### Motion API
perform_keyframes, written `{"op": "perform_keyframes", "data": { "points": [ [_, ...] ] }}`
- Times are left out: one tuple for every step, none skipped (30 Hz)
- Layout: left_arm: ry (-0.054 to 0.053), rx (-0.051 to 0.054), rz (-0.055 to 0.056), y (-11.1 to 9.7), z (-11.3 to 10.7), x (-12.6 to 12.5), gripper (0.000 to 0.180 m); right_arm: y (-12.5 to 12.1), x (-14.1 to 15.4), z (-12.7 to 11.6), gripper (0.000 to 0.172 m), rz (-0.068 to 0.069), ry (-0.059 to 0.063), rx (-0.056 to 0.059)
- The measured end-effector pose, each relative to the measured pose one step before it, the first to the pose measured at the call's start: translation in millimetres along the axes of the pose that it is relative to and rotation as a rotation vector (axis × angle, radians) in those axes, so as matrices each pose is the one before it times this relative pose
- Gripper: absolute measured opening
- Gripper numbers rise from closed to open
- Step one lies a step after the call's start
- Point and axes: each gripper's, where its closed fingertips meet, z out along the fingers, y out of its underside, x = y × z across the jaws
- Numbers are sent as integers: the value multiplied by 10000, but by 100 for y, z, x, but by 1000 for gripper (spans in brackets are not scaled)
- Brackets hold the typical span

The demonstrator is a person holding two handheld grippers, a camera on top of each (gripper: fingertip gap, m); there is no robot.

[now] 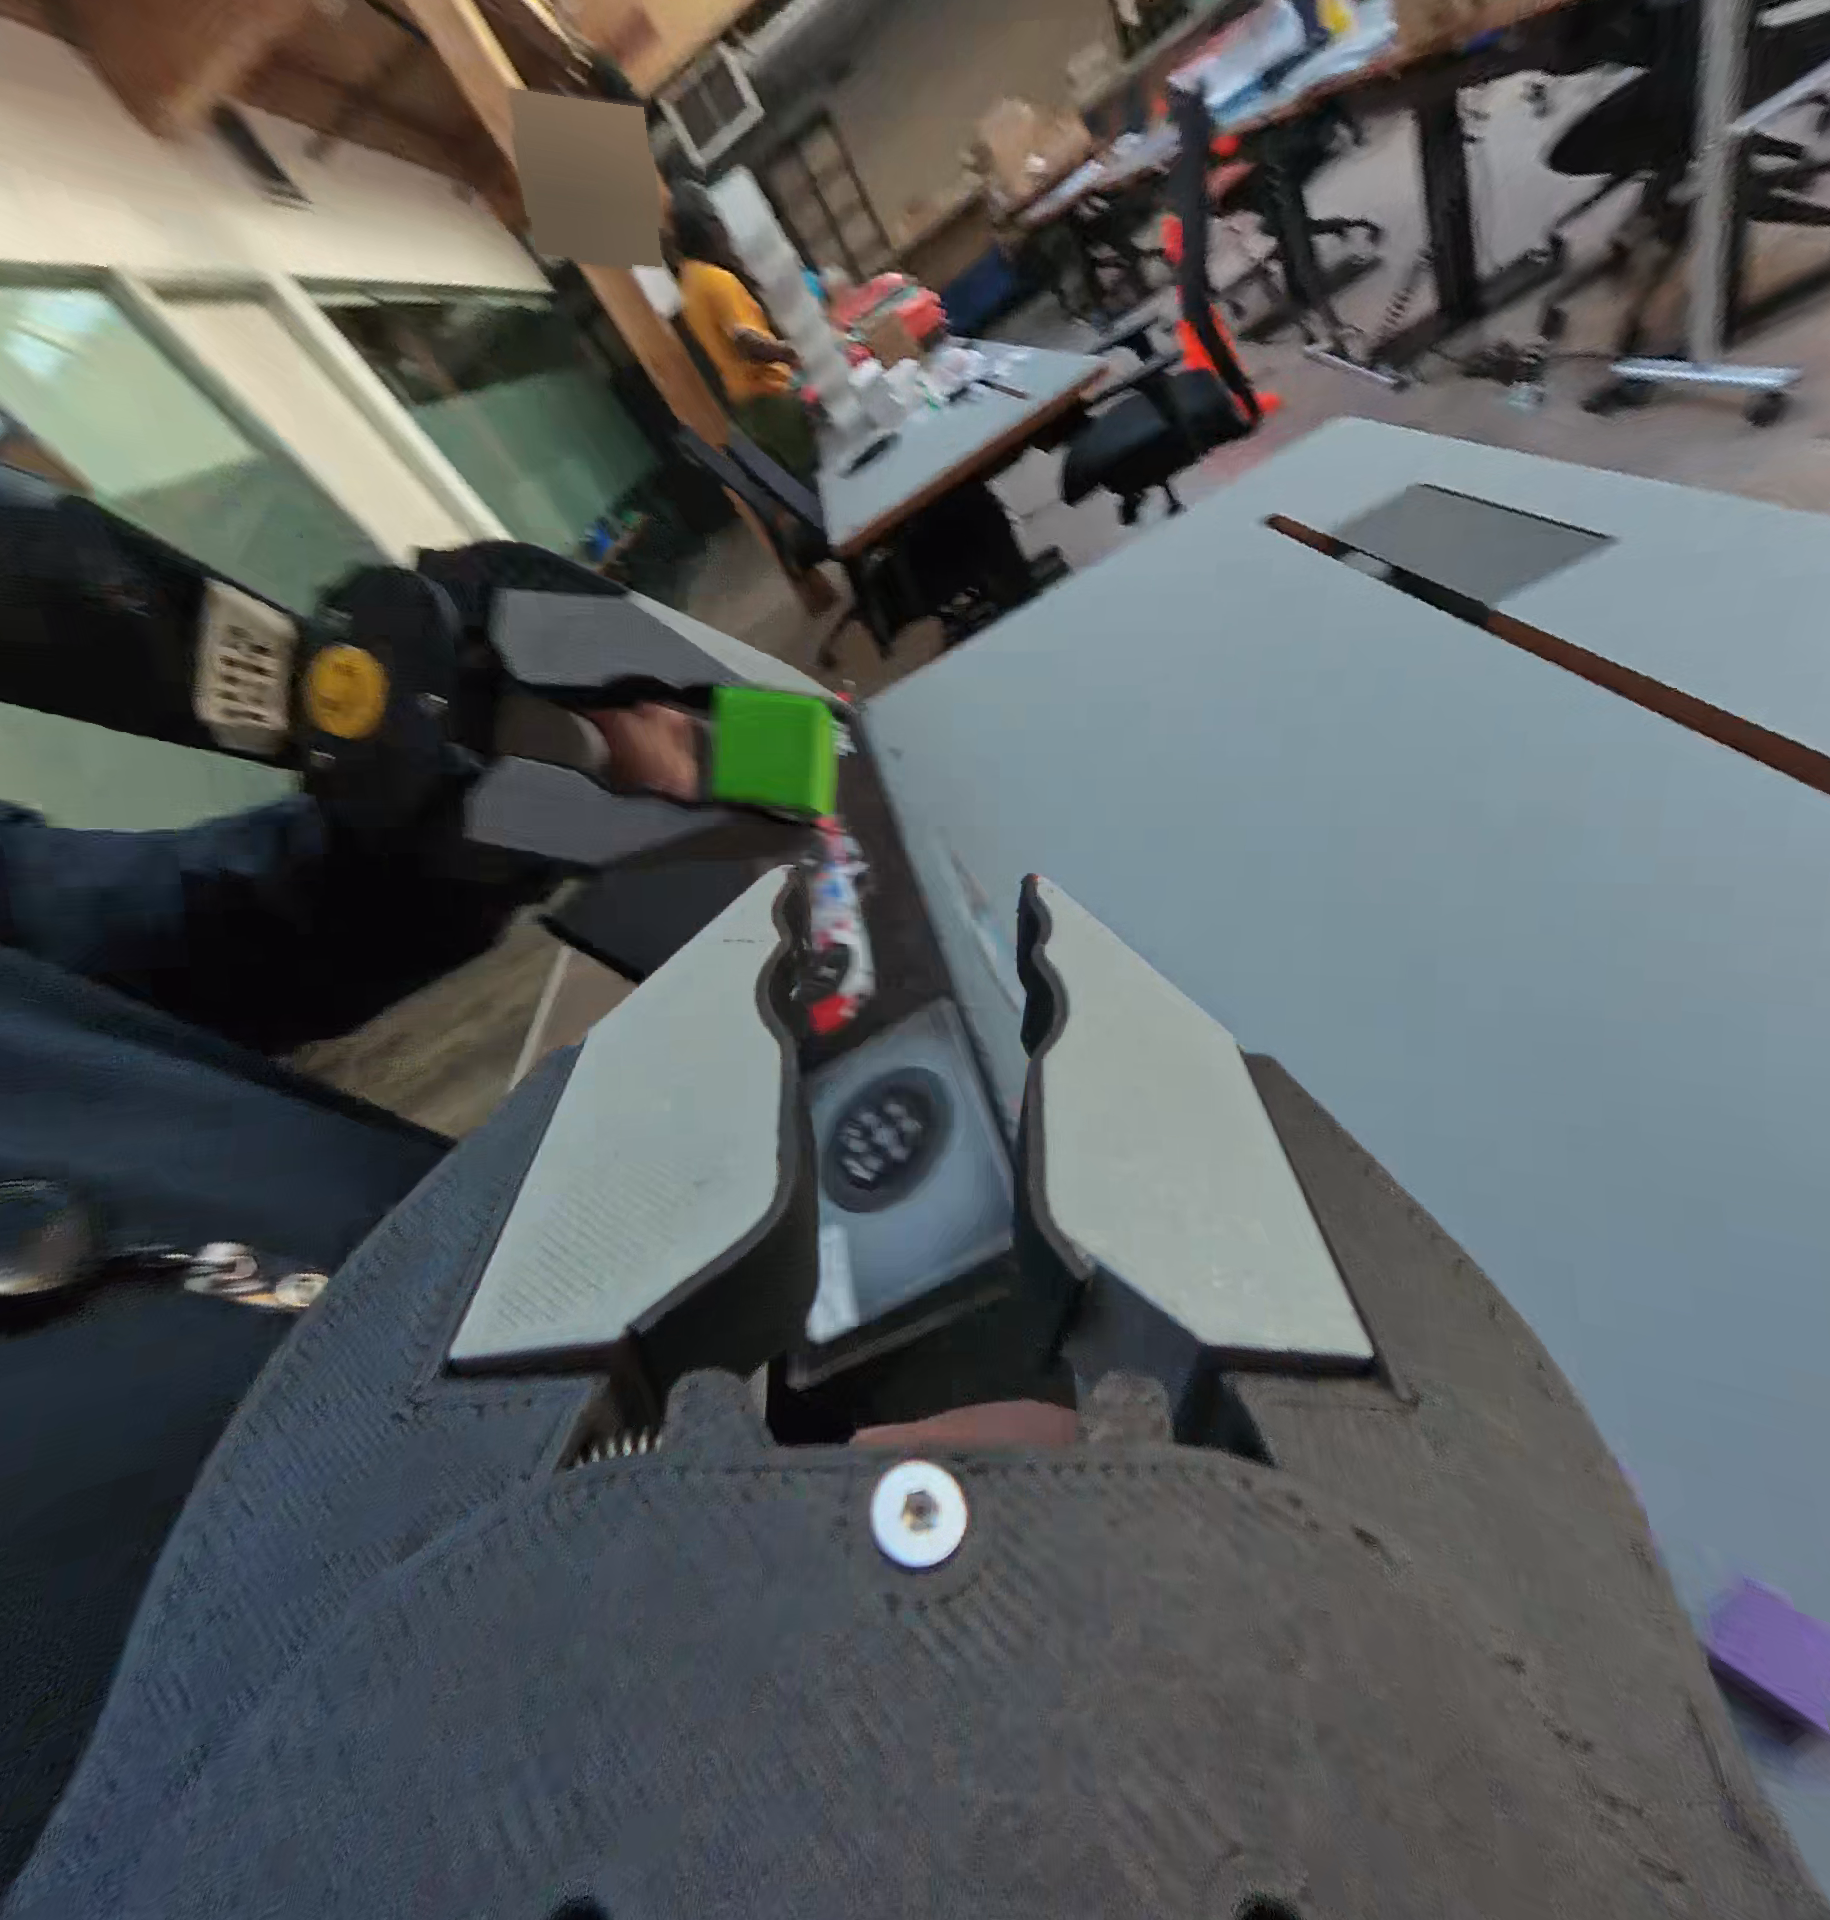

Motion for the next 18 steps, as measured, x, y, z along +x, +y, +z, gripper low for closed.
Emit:
{"op": "perform_keyframes", "data": {
  "points": [
    [284,386,434,-742,-7,724,26,-566,-2408,756,36,-10,-692,42],
    [100,291,399,-529,-77,388,26,-13,-1634,1021,38,-18,-339,-216],
    [26,273,362,-378,-195,201,26,274,-1067,1110,42,-8,-100,-312],
    [71,334,299,-306,-341,198,27,265,-867,1089,44,22,-67,-245],
    [129,342,175,-163,-474,211,26,98,-752,1056,43,77,-75,-75],
    [64,302,54,36,-622,68,26,43,-352,995,43,163,94,3],
    [86,238,-19,262,-722,49,27,74,-101,913,36,240,210,-14],
    [93,178,-81,479,-808,27,27,91,-29,874,30,266,246,-20],
    [86,181,-97,557,-874,-15,26,130,-349,965,30,256,69,-35],
    [85,211,-92,576,-904,-42,27,134,-410,1033,30,162,59,-15],
    [66,175,-90,631,-852,-73,26,144,-267,1063,30,47,179,-4],
    [44,135,-85,694,-751,-86,26,152,-159,1036,30,16,281,-36],
    [39,117,-122,724,-633,-56,26,164,-108,975,30,63,312,-104],
    [41,122,-205,658,-550,-76,26,120,-65,883,30,67,321,-128],
    [-17,141,-260,511,-503,-210,26,-15,-91,770,29,64,292,-61],
    [-33,123,-300,376,-462,-274,26,-138,-136,653,29,102,244,-11],
    [-11,119,-320,225,-413,-303,26,-202,-174,531,29,129,198,2],
    [9,150,-323,78,-405,-308,26,-237,-239,415,29,88,152,19]
  ]
}}
